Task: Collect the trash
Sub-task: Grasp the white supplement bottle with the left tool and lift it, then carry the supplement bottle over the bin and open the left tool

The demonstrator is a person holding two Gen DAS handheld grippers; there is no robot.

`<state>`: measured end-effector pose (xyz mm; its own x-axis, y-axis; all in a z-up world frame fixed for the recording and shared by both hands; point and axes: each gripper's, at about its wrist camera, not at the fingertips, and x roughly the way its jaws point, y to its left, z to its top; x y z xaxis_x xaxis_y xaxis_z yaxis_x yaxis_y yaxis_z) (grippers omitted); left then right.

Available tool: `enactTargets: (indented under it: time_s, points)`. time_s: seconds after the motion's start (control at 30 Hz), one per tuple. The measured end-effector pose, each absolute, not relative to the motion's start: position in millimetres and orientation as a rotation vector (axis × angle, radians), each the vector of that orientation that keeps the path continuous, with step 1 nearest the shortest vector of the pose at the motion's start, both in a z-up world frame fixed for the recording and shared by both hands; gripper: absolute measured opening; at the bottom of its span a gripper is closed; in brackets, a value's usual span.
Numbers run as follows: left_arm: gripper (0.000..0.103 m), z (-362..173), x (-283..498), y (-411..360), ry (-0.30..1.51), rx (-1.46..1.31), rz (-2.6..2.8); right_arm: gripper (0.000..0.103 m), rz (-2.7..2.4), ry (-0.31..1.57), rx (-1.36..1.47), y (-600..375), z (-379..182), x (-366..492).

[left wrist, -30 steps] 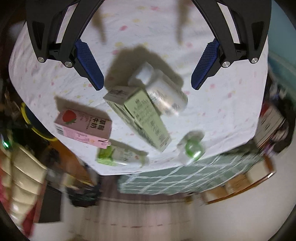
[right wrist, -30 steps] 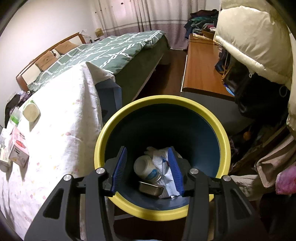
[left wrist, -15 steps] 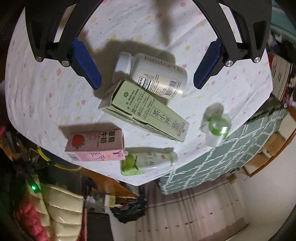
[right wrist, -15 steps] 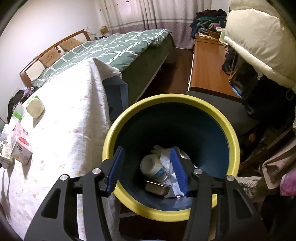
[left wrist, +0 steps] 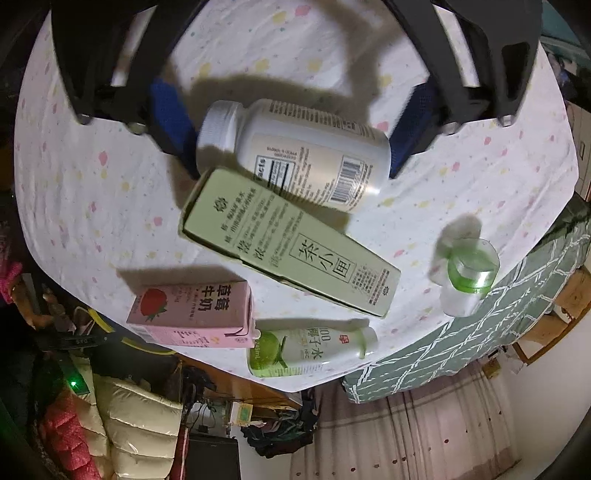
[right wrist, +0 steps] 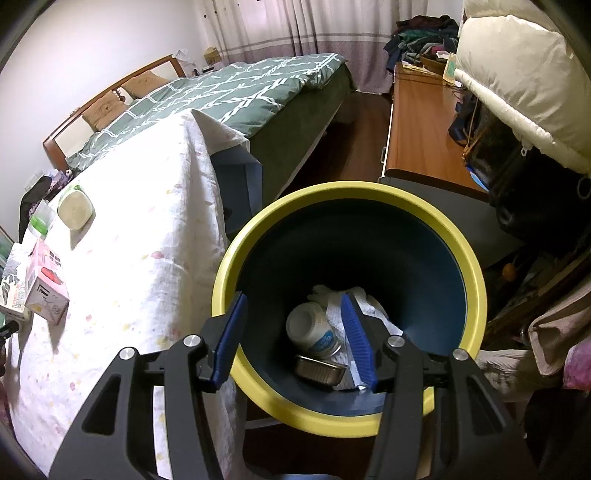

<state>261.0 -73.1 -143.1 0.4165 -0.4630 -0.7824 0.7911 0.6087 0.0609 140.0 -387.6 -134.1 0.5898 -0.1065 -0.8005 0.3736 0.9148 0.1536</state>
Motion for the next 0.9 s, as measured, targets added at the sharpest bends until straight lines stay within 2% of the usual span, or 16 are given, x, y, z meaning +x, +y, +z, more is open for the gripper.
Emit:
enactTargets:
  time_s: [0.57, 0.9]
  points:
    - [0.089, -133.9, 189.5, -33.0, 0.825, 0.408, -0.563, 0.051, -0.259, 0.877, 0.346, -379.0, -133.8, 126.0]
    - [0.089, -96.4, 150.4, -126.7, 0.752, 0.393, -0.689, 0.051, -0.296, 0.82, 0.35, -377.6, -118.8, 93.0]
